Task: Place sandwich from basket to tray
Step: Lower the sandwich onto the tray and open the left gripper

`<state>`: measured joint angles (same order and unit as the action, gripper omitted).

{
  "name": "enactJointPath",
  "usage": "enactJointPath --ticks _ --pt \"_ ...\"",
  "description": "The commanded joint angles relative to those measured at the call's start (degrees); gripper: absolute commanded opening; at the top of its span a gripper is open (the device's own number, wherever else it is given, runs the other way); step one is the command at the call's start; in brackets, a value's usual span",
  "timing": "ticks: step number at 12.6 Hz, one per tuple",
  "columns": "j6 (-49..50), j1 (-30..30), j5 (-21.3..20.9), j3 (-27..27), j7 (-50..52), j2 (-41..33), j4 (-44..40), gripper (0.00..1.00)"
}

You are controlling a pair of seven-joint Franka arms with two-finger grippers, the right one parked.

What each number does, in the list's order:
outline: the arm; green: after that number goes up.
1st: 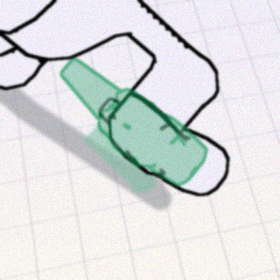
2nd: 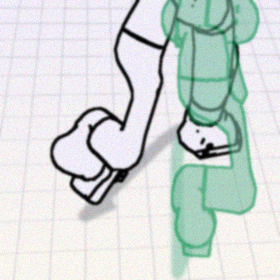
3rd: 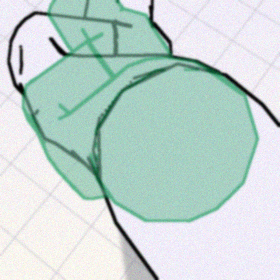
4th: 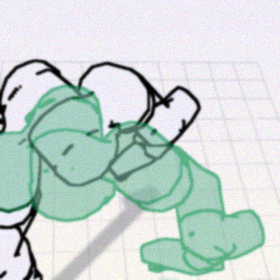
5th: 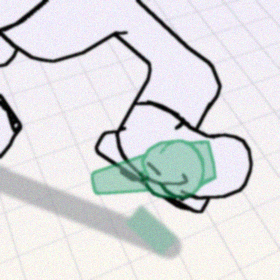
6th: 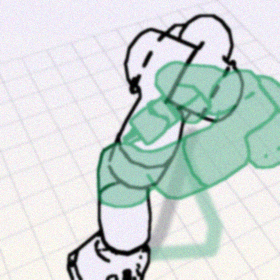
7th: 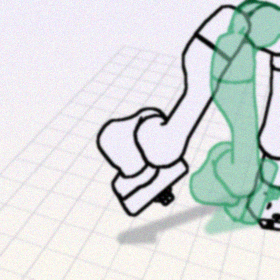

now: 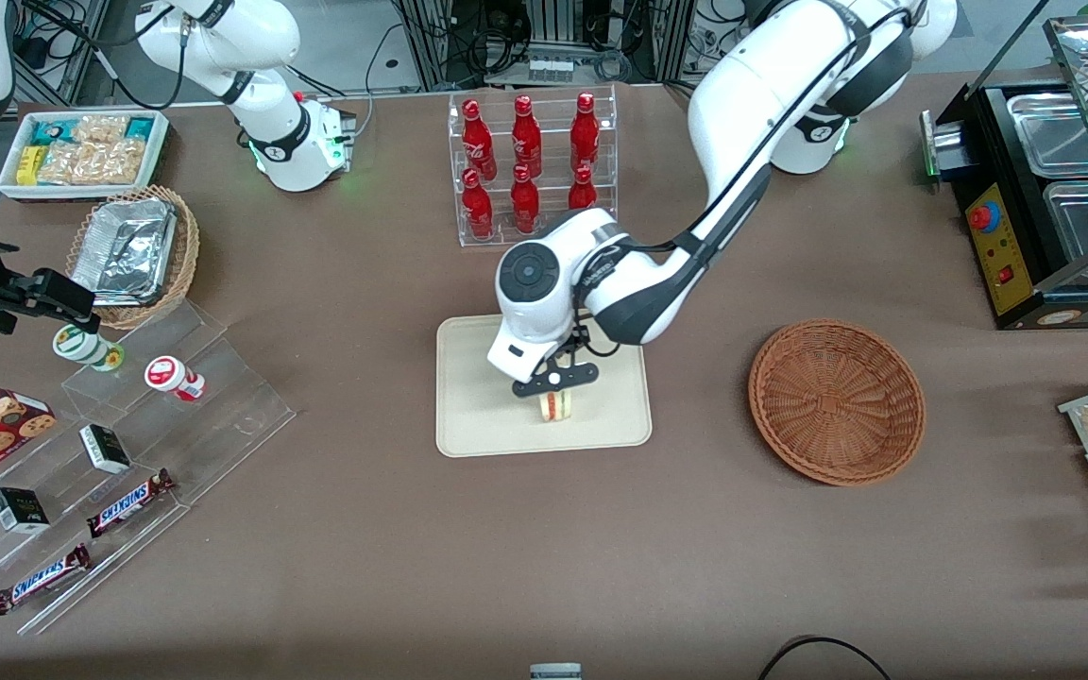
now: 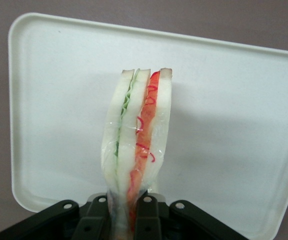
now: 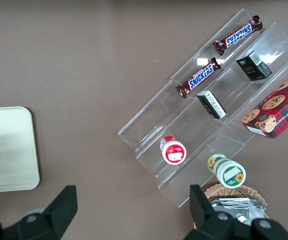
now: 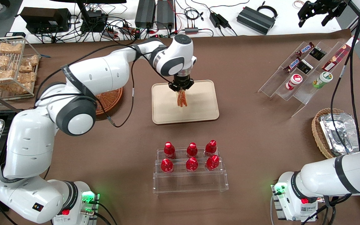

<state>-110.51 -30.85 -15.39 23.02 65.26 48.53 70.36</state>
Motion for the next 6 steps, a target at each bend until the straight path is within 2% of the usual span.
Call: enactJointPath --ticks 1,6 --pt "3.37 -2.98 -1.22 -0.78 1.54 4.29 -6.99 0.00" --pt "3.46 -4.66 -1.13 -2.63 2.41 5.44 -6.91 0.00"
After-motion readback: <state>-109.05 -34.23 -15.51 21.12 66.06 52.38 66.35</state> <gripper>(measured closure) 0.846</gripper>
